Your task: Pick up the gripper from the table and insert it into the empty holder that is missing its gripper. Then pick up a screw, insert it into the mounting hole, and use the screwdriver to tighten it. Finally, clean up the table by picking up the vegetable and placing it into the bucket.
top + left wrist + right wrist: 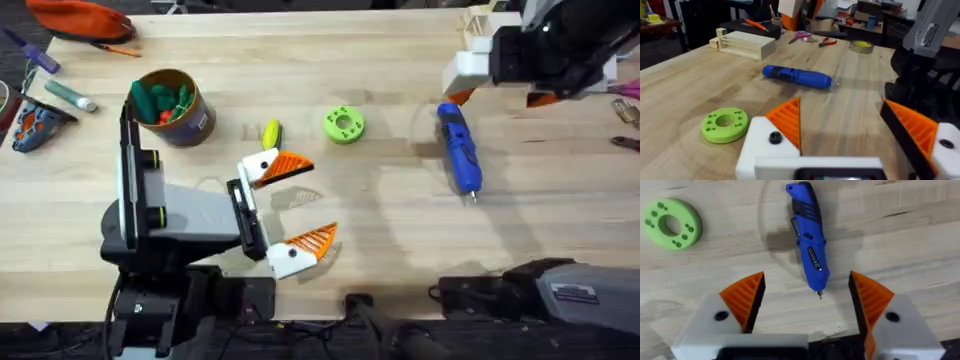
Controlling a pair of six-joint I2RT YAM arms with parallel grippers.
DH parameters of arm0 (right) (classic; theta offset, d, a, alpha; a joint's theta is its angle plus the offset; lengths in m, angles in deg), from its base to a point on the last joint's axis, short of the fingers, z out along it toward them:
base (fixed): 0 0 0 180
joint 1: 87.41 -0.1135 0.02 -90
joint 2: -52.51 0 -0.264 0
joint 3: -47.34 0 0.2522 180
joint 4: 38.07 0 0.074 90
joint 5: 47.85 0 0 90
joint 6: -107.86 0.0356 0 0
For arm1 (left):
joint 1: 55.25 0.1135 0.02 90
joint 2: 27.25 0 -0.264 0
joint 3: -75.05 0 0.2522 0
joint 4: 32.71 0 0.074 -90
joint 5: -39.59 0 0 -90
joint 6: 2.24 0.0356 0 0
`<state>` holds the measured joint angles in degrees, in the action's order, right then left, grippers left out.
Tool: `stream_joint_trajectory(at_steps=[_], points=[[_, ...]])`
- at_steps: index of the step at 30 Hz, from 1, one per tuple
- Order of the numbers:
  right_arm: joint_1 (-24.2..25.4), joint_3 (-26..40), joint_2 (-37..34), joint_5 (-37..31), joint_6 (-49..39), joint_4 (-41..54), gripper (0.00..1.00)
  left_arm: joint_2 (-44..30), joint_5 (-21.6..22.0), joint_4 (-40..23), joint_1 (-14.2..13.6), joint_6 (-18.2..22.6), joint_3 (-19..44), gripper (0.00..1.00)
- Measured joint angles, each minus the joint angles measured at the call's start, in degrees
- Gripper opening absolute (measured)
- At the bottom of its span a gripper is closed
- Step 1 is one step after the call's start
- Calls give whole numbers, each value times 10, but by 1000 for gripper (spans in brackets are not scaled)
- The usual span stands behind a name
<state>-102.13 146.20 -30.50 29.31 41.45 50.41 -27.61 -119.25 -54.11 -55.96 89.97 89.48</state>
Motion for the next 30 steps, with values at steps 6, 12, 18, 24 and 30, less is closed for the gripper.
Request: stream_joint_trajectory(at_steps=[6,12,18,24,30], points=[[0,0,0,0,0,0,960,0,0,0,0,0,0,989],[0,0,0,0,0,0,960,0,0,0,0,0,0,989],[0,0,0,0,0,0,961,0,-1,0,0,3,0,525],[0,0,-1,0,0,0,961,0,-2,0,0,5,0,12],[0,0,-7,0,0,0,961,0,-2,0,0,5,0,13]])
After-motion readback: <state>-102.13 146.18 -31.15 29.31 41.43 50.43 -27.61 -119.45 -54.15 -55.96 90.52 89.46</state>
